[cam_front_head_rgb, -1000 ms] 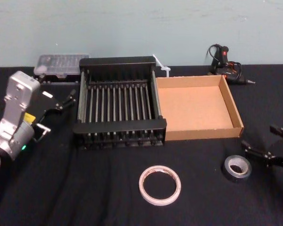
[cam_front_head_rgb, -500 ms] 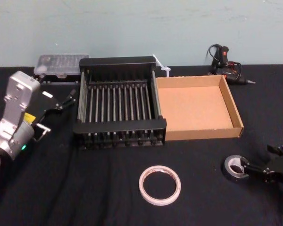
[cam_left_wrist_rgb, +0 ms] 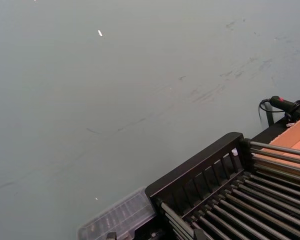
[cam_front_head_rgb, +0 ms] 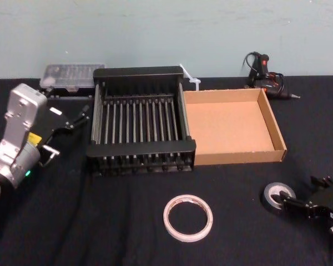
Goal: Pick up the white tape and place it into the black box , Pick up the silver tape and place it into the brown box.
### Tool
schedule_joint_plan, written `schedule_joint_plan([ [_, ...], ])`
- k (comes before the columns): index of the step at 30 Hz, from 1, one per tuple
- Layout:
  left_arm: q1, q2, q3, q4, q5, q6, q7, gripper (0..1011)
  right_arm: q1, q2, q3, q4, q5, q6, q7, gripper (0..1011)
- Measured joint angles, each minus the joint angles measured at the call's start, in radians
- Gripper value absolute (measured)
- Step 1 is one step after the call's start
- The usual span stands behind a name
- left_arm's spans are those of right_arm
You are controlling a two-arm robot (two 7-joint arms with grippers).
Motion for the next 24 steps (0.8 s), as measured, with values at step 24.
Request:
schedule_joint_plan([
  [24, 0.0, 0.0, 0.0, 0.0, 0.0, 0.0, 0.0, 1001, 0.045, -0.05, -0.01, 0.056, -0.039, 0.021, 0.038, 1002],
])
